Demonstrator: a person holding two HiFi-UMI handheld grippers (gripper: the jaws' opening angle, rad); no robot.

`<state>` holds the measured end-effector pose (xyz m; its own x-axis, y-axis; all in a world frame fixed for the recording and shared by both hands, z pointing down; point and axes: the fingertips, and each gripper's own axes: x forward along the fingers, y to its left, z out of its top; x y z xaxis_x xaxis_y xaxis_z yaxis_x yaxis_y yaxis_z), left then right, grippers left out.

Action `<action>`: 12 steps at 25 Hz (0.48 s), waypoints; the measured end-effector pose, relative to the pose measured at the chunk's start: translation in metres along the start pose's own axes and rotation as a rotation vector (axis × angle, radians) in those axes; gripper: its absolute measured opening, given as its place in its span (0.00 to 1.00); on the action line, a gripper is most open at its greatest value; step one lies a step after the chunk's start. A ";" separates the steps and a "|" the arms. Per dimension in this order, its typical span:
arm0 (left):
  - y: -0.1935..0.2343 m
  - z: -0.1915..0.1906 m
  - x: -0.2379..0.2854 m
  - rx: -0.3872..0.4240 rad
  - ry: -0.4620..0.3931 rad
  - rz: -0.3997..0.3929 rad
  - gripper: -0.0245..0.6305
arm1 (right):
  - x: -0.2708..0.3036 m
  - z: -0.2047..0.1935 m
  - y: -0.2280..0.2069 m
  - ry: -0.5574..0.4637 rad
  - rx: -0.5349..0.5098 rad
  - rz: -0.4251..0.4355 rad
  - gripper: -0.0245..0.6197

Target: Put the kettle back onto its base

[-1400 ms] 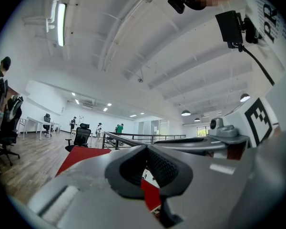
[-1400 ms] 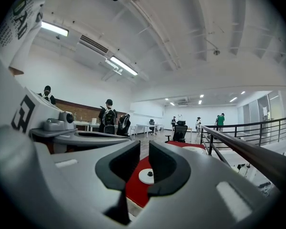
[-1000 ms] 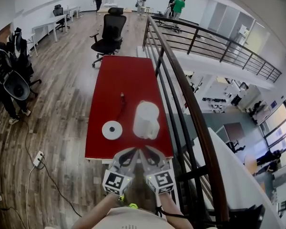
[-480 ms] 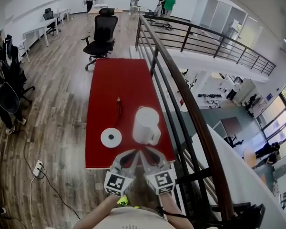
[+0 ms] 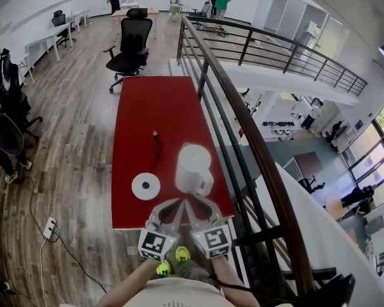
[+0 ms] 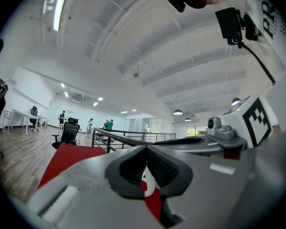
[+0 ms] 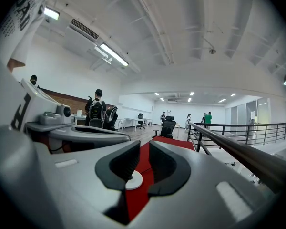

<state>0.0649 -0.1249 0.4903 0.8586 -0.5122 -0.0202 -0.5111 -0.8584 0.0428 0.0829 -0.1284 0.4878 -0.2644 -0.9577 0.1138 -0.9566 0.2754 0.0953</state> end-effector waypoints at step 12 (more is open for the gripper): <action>0.011 -0.008 0.030 -0.009 0.026 0.042 0.03 | 0.022 -0.009 -0.030 0.023 0.006 0.026 0.16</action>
<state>0.0855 -0.1501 0.4977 0.8373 -0.5466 0.0083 -0.5463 -0.8360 0.0519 0.1069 -0.1566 0.4960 -0.2867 -0.9478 0.1393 -0.9501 0.3000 0.0856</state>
